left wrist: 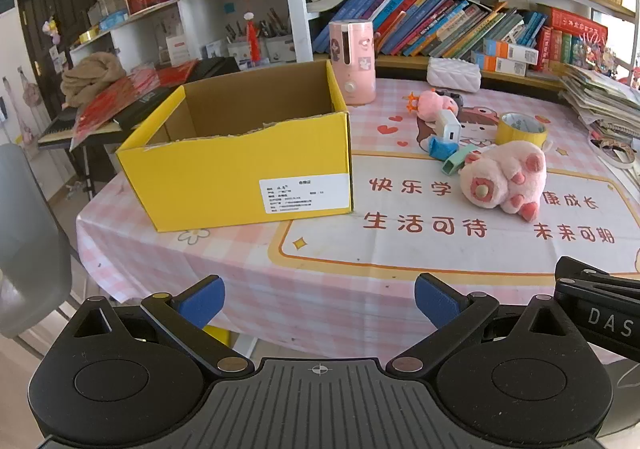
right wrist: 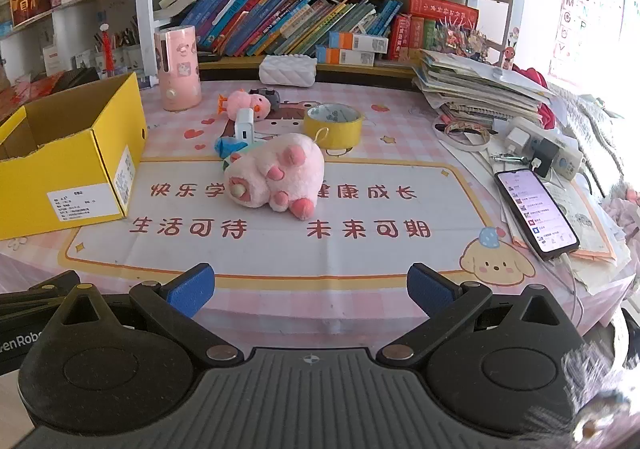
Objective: Organize objects
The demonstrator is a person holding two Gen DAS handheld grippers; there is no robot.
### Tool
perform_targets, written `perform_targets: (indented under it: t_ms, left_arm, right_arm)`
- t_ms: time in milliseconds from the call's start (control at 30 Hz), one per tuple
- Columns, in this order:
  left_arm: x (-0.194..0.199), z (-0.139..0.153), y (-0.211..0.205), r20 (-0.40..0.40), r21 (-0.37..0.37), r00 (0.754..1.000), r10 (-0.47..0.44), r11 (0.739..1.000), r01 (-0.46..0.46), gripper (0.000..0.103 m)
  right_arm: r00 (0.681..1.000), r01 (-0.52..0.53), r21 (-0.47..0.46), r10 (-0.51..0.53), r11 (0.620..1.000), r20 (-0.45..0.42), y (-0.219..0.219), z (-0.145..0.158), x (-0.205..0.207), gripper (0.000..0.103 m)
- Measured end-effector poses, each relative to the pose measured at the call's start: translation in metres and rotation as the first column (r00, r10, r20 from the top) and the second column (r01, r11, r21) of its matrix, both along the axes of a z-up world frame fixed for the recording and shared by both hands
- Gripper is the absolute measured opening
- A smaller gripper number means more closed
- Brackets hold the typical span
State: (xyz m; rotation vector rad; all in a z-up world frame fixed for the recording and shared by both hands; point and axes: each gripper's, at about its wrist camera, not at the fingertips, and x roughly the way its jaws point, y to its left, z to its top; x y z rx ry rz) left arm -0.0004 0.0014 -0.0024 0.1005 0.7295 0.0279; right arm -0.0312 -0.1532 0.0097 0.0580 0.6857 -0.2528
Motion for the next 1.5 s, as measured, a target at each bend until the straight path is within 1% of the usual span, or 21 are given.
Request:
perform_targets:
  t_ms: [200, 400, 567, 1500]
  left_arm:
    - [-0.0021, 0.0009, -0.0036, 0.01, -0.015, 1.0, -0.019, 1.0, 0.019, 0.102]
    - [-0.0007, 0.0001, -0.001, -0.003, -0.028, 1.0, -0.016, 0.999, 0.016, 0.102]
    - [-0.0009, -0.0002, -0.0011, -0.001, -0.016, 1.0, -0.015, 1.0, 0.015, 0.102]
    - [0.0005, 0.0021, 0.0038, 0.006, -0.009, 1.0, -0.009, 1.0, 0.009, 0.102]
  right_arm:
    - [1.0, 0.011, -0.005, -0.011, 1.0, -0.009, -0.0017, -0.0022, 0.0001, 0.103]
    - [1.0, 0.015, -0.015, -0.015, 1.0, -0.015, -0.0012, -0.0011, 0.0005, 0.103]
    - [1.0, 0.014, -0.015, -0.015, 1.0, -0.014, -0.0009, -0.0015, 0.0004, 0.103]
    - [1.0, 0.002, -0.029, -0.002, 1.0, -0.011, 0.0048, 0.0032, 0.0028, 0.103]
